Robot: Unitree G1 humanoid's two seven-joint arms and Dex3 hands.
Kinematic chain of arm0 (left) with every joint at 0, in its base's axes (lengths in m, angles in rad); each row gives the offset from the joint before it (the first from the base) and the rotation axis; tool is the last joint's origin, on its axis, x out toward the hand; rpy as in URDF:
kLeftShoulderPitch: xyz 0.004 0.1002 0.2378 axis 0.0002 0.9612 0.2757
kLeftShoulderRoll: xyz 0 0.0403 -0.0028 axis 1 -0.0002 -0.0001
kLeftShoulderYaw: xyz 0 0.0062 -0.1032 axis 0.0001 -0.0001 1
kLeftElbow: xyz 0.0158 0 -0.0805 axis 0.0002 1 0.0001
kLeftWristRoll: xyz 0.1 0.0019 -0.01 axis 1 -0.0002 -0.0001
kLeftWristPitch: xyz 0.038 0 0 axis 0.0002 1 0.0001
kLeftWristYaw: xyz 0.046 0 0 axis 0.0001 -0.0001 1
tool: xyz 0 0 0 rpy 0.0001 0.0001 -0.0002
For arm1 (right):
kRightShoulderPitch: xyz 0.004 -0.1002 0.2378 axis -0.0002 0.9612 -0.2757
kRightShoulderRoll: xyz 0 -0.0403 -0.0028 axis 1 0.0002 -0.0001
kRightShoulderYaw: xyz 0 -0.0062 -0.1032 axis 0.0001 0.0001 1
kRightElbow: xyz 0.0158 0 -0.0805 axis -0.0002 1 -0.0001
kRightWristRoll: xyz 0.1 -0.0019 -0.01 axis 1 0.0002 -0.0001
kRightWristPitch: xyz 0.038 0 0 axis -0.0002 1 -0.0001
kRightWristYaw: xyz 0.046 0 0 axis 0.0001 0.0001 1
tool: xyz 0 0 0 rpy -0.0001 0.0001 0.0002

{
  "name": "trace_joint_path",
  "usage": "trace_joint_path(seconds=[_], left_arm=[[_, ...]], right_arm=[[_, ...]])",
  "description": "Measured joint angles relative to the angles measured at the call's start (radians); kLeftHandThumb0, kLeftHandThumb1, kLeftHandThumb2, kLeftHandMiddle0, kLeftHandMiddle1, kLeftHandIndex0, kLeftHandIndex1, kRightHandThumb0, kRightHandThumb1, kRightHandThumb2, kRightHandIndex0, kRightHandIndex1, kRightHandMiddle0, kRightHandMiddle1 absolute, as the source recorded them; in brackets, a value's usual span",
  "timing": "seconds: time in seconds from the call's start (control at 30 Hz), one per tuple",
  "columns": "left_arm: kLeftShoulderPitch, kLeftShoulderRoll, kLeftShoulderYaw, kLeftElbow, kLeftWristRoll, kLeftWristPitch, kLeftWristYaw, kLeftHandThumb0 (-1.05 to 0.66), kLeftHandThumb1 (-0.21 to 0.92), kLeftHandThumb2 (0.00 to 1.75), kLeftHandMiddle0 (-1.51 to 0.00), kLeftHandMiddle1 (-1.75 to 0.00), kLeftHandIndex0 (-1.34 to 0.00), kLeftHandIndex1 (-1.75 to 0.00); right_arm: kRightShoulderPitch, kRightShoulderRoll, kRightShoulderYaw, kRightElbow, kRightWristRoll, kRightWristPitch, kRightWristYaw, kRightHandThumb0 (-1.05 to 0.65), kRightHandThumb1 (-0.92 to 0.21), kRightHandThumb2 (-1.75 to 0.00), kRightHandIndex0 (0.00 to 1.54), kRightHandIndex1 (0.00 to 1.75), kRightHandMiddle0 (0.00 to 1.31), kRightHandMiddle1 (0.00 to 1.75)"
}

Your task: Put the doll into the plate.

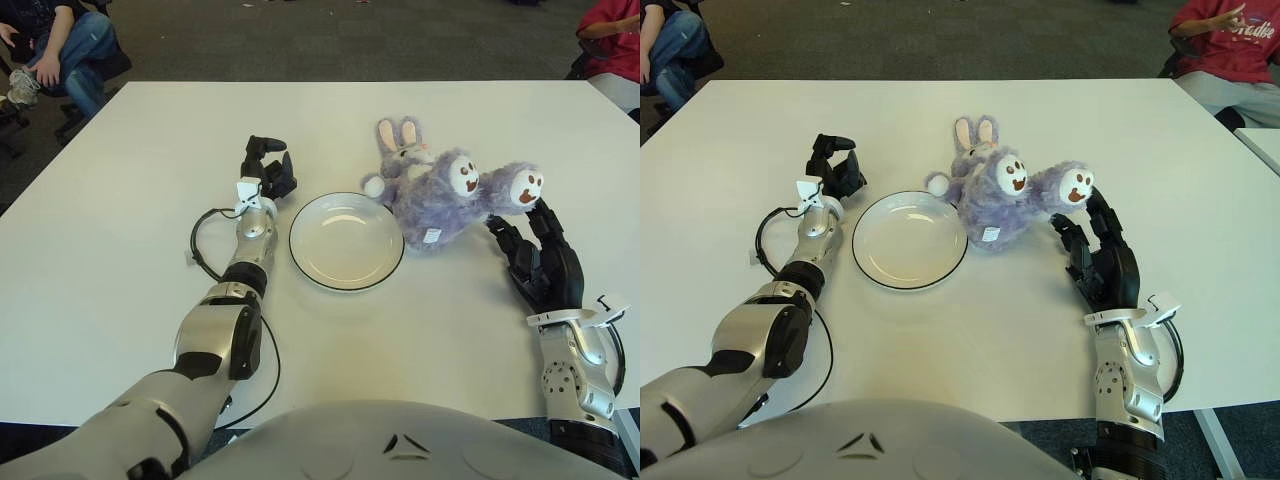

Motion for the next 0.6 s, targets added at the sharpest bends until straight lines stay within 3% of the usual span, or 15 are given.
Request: trace_joint_path(seconds=[0.3,0.6], left_arm=[[0.0,0.0,0.0,0.0,0.0,0.002,-0.004,-0.4,0.59,0.98,-1.01,-1.75,-0.4,-1.75],[0.0,0.002,0.0,0.0,0.001,0.002,-0.004,-0.4,0.59,0.97,-0.99,-1.75,-0.4,-1.75]], right_arm=[[-0.024,0.021,-0.015,-0.004,0.091,0.064,0.015,-0.57,-0.42,-0.73,0.12,0.56,0.0,0.17],[-0.073,0.035,-0.027,-0.003,0.09,0.089,-0.028,-0.49,-0.37,-0.81,0.12,0.51,0.0,0.16]])
